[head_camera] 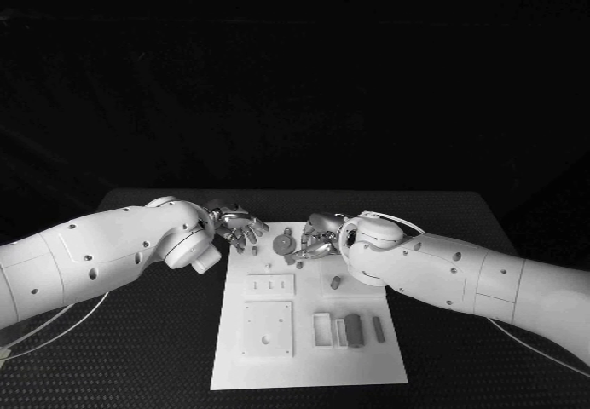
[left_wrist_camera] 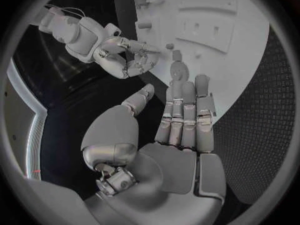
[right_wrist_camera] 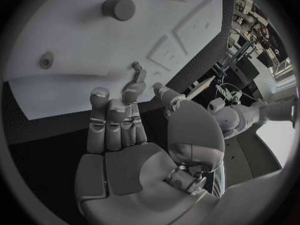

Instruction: Assemble the parts on the task board

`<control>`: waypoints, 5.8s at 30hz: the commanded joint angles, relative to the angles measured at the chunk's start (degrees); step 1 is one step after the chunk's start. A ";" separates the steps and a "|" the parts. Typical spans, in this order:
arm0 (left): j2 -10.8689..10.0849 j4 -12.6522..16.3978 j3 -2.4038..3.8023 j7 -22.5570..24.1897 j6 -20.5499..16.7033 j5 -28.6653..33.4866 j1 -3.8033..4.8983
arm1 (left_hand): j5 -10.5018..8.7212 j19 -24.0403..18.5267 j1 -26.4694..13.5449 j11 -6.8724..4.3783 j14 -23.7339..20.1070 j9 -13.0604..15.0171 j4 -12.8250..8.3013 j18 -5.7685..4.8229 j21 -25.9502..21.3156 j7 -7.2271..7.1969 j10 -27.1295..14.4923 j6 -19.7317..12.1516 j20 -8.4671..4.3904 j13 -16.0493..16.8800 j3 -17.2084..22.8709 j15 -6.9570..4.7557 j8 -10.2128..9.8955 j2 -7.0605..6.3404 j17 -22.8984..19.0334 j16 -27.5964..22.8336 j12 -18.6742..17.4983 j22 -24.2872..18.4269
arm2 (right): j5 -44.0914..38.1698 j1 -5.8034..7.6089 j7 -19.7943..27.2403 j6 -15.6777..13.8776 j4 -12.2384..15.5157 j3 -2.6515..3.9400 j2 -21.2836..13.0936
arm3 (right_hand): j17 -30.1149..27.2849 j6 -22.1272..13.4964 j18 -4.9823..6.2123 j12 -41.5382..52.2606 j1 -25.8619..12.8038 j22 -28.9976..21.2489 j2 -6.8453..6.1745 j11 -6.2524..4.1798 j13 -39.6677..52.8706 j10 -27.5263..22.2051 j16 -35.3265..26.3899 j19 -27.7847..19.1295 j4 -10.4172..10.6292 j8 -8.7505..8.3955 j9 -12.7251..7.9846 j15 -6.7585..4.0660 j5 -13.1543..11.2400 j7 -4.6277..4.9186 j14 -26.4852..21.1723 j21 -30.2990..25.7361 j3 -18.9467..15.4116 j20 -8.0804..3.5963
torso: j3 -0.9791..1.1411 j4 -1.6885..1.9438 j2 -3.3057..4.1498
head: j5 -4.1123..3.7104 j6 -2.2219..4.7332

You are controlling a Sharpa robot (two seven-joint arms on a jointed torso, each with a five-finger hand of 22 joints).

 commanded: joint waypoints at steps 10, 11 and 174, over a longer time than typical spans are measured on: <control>0.07 0.66 0.06 1.04 -0.99 1.52 0.02 | -0.28 -0.36 0.55 0.03 -0.37 -0.12 -0.37 1.27 -0.34 0.00 -0.47 -0.45 0.24 -0.21 -0.15 0.18 0.12 -0.28 -0.17 -0.19 -0.20 -0.15 | -7.64 -0.94 -1.81 1.10 -3.25 -0.29 3.48 | 0.55 1.12 2.56 0.75 -1.58 1.28 -0.98 -0.31 -0.58 0.31 0.56 0.15 1.77 0.16 0.20 -0.25 -3.48 0.22 0.47 0.86 0.18 -0.56 | 0.09 0.08 0.00 | 0.00 -0.02; 0.08 0.68 0.06 0.95 -0.96 1.51 0.02 | -0.29 -0.35 0.55 0.03 -0.37 -0.12 -0.37 1.27 -0.34 0.00 -0.47 -0.46 0.24 -0.22 -0.15 0.18 0.12 -0.30 -0.18 -0.19 -0.20 -0.15 | -7.64 -1.00 -1.81 1.06 -3.48 -0.33 3.69 | 0.56 1.12 2.56 0.77 -1.59 1.27 -1.03 -0.31 -0.60 0.30 0.56 0.14 1.82 0.15 0.20 -0.26 -3.48 0.22 0.46 0.87 0.19 -0.56 | 0.09 0.08 0.00 | 0.00 -0.02; 0.91 -0.27 0.06 -0.28 1.88 2.31 0.03 | -0.68 0.04 0.50 0.04 -0.37 -0.51 0.29 1.58 -0.97 0.23 -0.38 -1.08 0.48 -1.04 -0.91 0.32 0.24 -0.63 -0.76 0.05 0.00 -0.30 | -13.58 -3.60 2.95 -7.81 -4.53 -2.65 6.76 | 2.77 -3.39 2.56 5.82 5.26 1.00 1.25 1.64 -5.61 -4.11 -0.75 -1.57 -12.06 -4.02 1.07 1.64 -3.53 2.26 -1.12 0.41 0.43 0.18 | 0.19 -0.08 -0.02 | 0.11 -0.95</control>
